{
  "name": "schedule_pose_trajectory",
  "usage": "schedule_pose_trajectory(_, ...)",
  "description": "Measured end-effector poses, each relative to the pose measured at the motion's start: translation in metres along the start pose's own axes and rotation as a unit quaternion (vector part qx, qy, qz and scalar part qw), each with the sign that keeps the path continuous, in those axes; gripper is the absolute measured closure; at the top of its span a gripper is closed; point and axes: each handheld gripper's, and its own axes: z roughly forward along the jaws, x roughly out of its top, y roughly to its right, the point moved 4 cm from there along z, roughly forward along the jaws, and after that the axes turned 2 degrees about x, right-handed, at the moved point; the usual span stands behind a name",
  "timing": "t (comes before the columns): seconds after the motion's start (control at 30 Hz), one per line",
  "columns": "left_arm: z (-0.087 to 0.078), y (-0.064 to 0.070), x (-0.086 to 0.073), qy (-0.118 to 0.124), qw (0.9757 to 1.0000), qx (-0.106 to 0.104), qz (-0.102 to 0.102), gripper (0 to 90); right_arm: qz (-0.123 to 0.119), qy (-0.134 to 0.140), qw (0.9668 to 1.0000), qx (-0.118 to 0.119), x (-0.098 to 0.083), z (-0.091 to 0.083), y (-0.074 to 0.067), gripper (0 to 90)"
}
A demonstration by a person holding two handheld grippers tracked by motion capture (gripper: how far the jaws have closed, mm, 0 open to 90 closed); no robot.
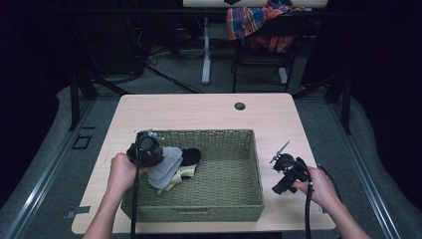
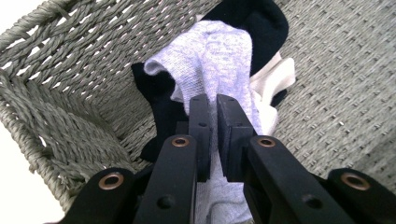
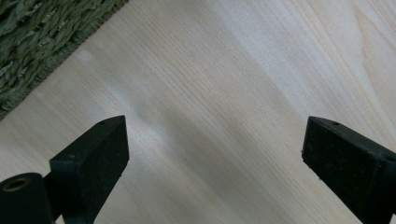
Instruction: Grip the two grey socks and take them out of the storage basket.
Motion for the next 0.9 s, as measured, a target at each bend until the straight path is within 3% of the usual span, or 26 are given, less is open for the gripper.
schedule_pose_trajectory(0.73,-0.023,-0.003,0.001,0.024,0.9996,-0.003,-0.016,85.3,-0.001,-0.005,1.0000,0.000,0.000,0.000,0.000,6.8)
schedule_pose_trajectory(0.77,-0.024,-0.003,0.001,0.026,0.9995,-0.002,-0.016,85.2,0.007,0.005,1.0000,0.004,0.000,0.002,-0.001,6.8)
schedule_pose_trajectory(0.83,-0.026,-0.004,0.002,0.029,0.9994,-0.002,-0.018,85.2,0.000,-0.004,1.0000,0.001,0.000,0.000,0.001,6.8)
schedule_pose_trajectory(0.9,-0.028,-0.004,0.002,0.031,0.9993,-0.002,-0.019,85.1,0.011,0.007,0.9999,0.006,0.000,0.002,-0.001,6.8)
